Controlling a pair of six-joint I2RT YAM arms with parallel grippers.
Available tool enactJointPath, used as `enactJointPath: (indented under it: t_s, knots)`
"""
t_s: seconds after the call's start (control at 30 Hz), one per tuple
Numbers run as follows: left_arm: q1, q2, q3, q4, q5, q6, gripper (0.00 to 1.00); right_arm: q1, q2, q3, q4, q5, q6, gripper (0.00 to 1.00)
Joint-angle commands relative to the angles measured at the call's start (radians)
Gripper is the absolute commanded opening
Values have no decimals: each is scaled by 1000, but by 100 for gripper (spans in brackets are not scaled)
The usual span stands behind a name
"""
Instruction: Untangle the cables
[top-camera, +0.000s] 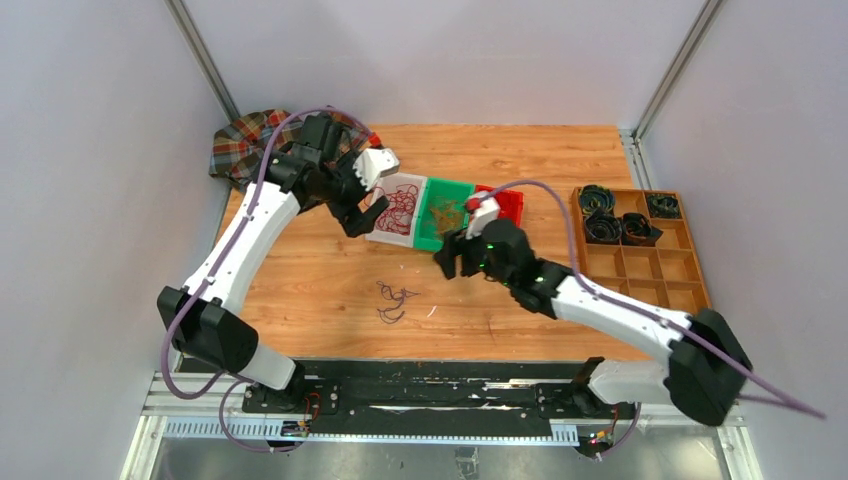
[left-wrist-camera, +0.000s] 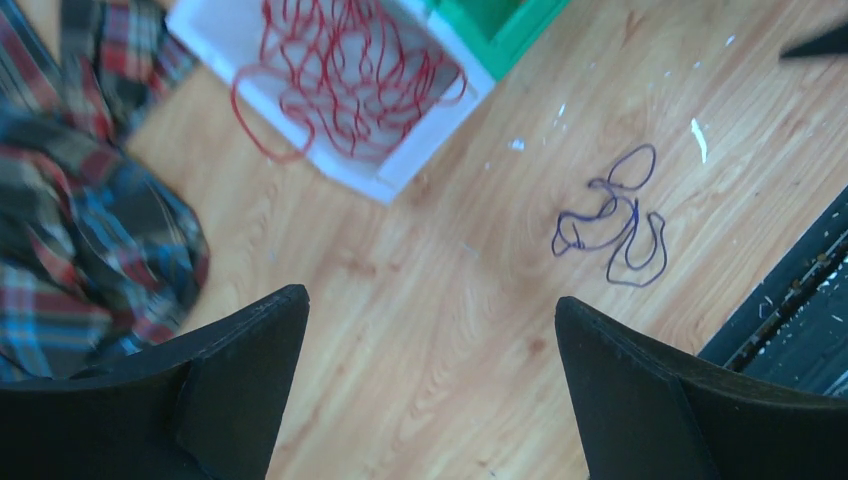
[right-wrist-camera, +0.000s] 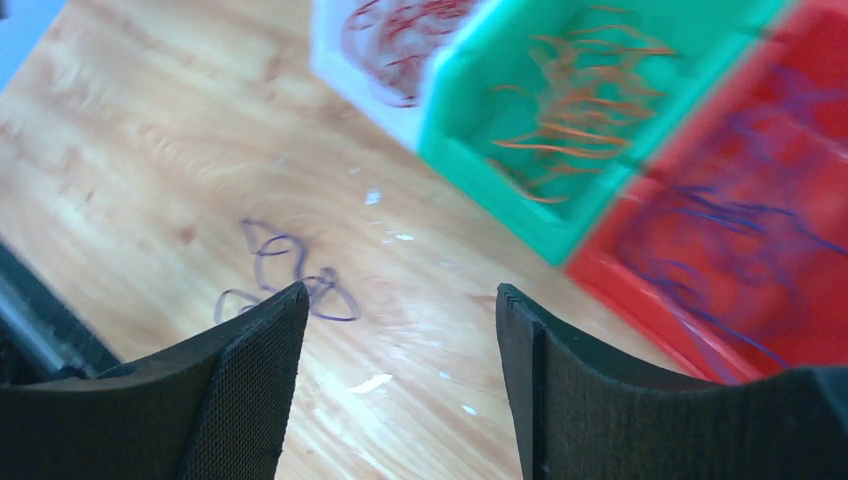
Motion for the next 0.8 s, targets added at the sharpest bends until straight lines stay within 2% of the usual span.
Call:
enactJointPath:
  t_s: [0.0,0.17,0.27,0.37,0.43,0.57,0.7,0.77]
  knots:
    - [70,-91,-83,-22,0,-48,98,154,215,125,48,-99,-81,70]
    - [94,-92,-75,-106,-165,-123,98,285,477,331,-73,-78,-158,73]
    - [97,-114,-75,-139,-166,-146,98,294,595,392,-108,-77,-171,72]
    - [97,-148,-92,-141,-133,-145,98,294,678,427,-105,-72,-192,66]
    - [97,-155,-104,-140,-133,-141,98,294,718,448,-109,-67,-195,59]
    - [97,-149,-113,-140,-155,-132,98,294,734,461,-107,-66,-183,38]
    - [97,-152,-123,-140,-147,-124,98,288,696,470,-110,-64,-163,3]
    - [98,-155,-125,-140,-147,-119,98,278,648,464,-96,-84,-141,1]
